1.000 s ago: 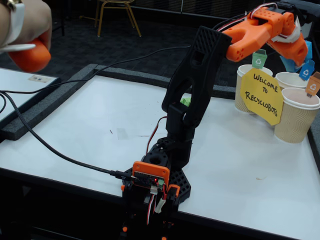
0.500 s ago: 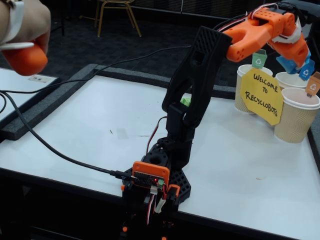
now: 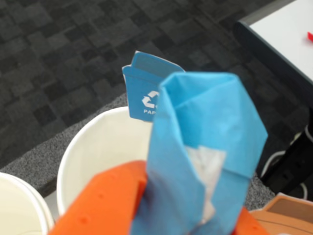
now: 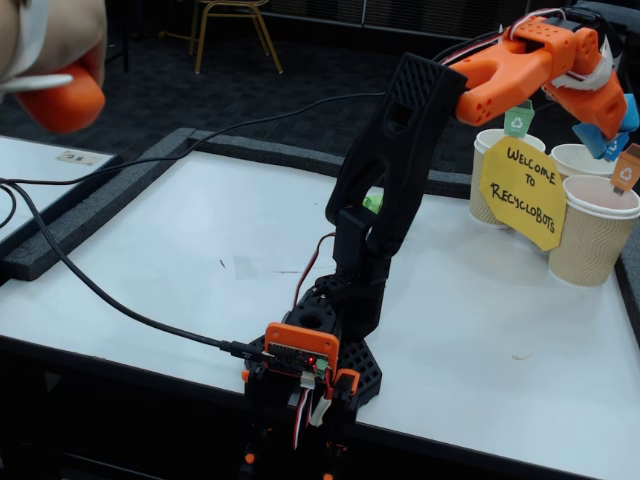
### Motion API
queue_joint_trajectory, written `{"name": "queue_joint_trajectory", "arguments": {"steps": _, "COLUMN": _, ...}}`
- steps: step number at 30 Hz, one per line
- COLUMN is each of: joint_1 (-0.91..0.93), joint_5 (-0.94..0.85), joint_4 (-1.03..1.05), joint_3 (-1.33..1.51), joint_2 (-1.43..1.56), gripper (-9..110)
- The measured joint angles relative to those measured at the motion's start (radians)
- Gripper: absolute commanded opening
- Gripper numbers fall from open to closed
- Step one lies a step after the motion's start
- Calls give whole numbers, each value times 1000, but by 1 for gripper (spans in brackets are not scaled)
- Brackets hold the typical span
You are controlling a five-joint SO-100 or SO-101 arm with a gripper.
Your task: Sort rubbish by color.
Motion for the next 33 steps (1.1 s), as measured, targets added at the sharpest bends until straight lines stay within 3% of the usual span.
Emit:
{"name": "queue_joint_trajectory", "arguments": {"steps": 5, "joint_1": 0, "joint_5": 0, "joint_4": -43, "joint_3": 0, "joint_2": 0, "gripper": 0}}
{"name": "queue_joint_trajectory", "arguments": {"steps": 9, "joint_1": 0, "joint_5": 0, "joint_4": -103, "joint_3": 0, "joint_2": 0, "gripper": 13}}
{"name": "queue_joint_trajectory", "arguments": {"steps": 21, "joint_1": 0, "joint_5": -2, "joint_4": -49, "joint_3": 0, "joint_2": 0, "gripper": 29}}
{"name": "queue_joint_trajectory", "arguments": {"steps": 33, "joint_1": -8, "joint_5": -3, "joint_4": 43, "joint_3": 0, "joint_2": 0, "gripper": 33}}
